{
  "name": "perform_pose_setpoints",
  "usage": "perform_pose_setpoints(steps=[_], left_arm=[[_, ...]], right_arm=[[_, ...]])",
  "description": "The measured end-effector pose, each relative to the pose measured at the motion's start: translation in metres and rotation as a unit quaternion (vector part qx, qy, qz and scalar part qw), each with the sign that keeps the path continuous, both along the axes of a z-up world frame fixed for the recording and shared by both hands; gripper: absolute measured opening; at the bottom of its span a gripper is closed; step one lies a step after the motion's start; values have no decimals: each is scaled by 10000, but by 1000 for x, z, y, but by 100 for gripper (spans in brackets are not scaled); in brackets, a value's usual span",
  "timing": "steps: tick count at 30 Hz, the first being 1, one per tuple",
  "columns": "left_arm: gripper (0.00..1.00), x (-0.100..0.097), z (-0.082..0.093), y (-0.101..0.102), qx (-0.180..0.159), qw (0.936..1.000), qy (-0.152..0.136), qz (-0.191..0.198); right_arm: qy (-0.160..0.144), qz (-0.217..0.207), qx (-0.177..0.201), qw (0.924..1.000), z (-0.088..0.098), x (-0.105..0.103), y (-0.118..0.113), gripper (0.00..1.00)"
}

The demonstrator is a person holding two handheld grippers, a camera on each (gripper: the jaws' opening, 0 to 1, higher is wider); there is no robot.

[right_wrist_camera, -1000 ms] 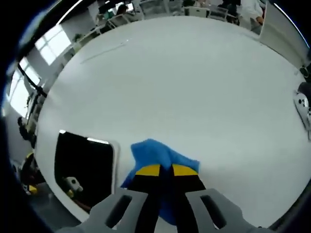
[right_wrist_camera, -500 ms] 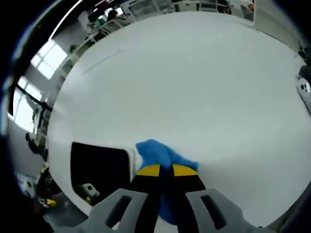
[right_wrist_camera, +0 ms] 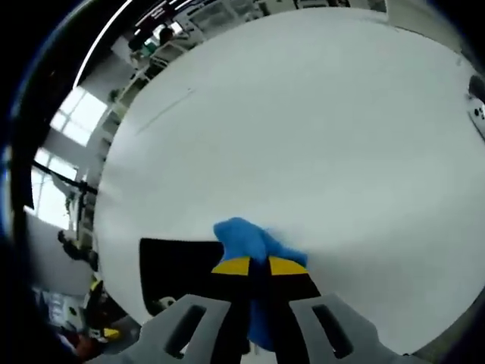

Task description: Wipe the mirror surface with the cleaning cloth until all visible marks leave the cleaned area.

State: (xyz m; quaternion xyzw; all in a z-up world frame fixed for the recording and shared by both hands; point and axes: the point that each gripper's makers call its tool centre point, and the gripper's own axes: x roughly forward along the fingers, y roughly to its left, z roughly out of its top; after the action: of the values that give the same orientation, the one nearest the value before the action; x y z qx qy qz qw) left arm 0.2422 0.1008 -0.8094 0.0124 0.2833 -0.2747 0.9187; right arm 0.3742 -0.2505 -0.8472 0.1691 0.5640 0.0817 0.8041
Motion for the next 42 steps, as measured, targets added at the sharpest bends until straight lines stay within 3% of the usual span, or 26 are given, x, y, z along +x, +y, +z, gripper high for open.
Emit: perform_pose_setpoints(steps=[9, 24, 42], left_arm=[[99, -1, 0, -1, -70, 10000, 48, 19], [99, -2, -1, -2, -120, 9999, 99, -8], [99, -2, -1, -3, -138, 9999, 103, -19]], right_arm=[[165, 136, 92, 9997, -8, 1, 27, 2], [360, 210, -27, 9991, -22, -5, 54, 1], [406, 386, -106, 9984, -18, -6, 91, 1]])
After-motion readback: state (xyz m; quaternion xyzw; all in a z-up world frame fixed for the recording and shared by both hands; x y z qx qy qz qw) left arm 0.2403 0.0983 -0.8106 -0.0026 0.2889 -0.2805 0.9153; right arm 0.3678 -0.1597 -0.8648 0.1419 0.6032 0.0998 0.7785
